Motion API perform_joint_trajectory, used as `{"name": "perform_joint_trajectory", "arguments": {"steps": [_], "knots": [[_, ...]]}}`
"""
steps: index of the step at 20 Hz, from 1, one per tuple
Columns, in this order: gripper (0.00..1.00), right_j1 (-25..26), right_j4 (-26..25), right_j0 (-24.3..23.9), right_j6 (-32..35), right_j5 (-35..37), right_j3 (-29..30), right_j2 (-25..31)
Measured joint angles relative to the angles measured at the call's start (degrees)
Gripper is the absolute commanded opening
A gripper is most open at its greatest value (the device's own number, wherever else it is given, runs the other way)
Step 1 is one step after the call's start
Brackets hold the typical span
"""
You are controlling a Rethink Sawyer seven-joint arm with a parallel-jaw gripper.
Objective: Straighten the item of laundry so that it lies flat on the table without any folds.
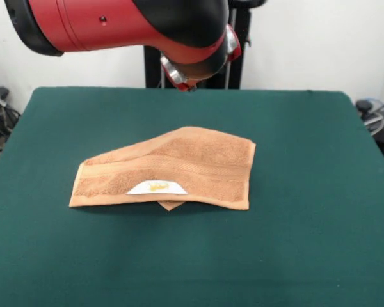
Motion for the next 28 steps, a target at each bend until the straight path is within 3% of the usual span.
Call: {"name": "perform_joint_trajectory", "arguments": {"steps": [11, 19, 28], "knots": [[1.00, -0.14, 1.32, 1.57, 0.00, -7.55, 2.01, -0.01], [1.00, -5.31, 6.59, 5.33, 0.05, -15.47, 10.96, -0.08], [1.00, -9.34, 8.45, 7.50, 0.05, -21.99, 18.76, -0.91]]}}
